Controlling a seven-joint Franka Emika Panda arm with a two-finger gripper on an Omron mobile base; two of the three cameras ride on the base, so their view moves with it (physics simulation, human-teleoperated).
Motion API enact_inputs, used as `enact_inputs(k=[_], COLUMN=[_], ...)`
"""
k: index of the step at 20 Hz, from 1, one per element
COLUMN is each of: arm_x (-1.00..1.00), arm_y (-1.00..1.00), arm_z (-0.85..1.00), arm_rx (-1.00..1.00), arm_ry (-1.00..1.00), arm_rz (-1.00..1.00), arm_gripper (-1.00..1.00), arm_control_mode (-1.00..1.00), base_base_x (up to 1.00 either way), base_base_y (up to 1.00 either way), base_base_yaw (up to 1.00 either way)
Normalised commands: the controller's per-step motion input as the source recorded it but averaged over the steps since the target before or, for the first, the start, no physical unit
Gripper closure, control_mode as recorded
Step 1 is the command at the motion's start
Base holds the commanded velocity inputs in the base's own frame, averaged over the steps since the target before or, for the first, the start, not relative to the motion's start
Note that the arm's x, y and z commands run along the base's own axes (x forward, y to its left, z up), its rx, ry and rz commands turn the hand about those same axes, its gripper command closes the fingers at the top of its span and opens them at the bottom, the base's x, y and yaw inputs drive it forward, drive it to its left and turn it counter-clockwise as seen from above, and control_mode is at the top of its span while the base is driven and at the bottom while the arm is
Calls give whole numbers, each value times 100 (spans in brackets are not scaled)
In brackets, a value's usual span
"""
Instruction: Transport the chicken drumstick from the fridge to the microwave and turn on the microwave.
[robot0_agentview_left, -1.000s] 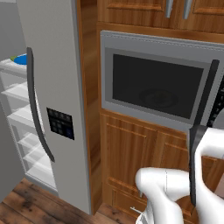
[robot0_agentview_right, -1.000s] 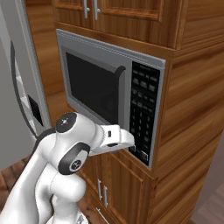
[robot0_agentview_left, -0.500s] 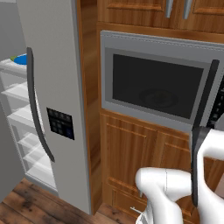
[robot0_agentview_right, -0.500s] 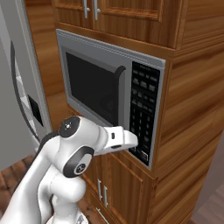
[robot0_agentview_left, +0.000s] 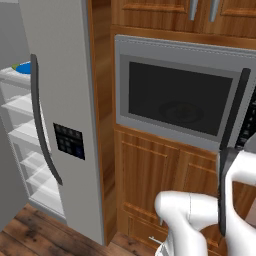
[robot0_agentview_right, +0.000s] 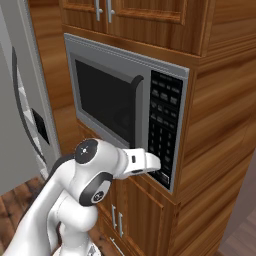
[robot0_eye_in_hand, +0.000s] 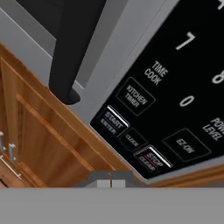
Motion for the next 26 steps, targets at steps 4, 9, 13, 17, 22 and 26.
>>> enact_inputs(k=[4, 9, 13, 17, 22, 26], arm_x=[15, 20, 9, 4, 9, 24], arm_y=[16, 12, 0, -2, -8, 0], arm_z=[-36, -27, -32, -34, -33, -36], arm_rx=[-7, -7, -9, -8, -5, -5], arm_ry=[-9, -10, -12, -15, -15, -13], arm_rz=[0, 0, 0, 0, 0, 0], arm_gripper=[100, 100, 100, 100, 100, 100], arm_control_mode=[-100, -100, -100, -100, -100, -100], base_base_x=[0, 0, 0, 0, 0, 0], base_base_y=[0, 0, 0, 0, 0, 0], base_base_yaw=[0, 0, 0, 0, 0, 0])
